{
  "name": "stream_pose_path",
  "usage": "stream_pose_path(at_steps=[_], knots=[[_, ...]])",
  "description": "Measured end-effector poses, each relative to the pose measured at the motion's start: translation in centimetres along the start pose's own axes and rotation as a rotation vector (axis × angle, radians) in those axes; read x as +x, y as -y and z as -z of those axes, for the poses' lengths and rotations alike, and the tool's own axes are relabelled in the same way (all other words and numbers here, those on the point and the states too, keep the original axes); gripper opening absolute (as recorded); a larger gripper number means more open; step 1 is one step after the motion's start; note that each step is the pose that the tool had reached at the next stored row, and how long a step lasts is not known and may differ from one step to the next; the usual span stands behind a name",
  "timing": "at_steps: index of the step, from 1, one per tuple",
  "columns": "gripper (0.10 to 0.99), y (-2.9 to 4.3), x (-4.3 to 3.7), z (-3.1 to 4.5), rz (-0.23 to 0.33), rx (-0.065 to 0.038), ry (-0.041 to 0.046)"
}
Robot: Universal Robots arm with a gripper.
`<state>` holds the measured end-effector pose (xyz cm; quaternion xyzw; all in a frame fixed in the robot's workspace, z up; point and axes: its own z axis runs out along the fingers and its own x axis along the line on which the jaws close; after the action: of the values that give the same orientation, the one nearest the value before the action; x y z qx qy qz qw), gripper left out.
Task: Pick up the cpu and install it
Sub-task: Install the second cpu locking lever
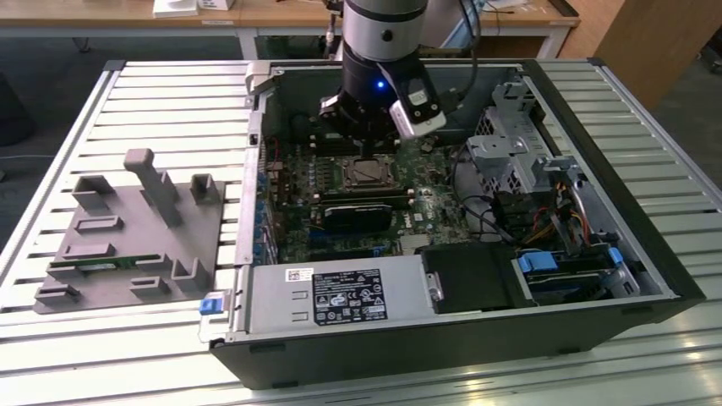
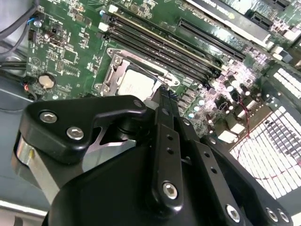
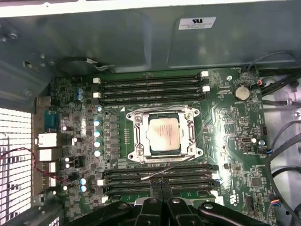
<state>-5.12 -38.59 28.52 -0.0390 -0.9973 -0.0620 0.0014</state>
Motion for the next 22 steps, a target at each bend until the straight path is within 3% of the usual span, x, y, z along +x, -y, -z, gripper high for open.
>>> stream_pose_path(at_steps=[22], knots=[[0.114,0.21,-0.01,-2.96,0.0,0.0,-0.0002]])
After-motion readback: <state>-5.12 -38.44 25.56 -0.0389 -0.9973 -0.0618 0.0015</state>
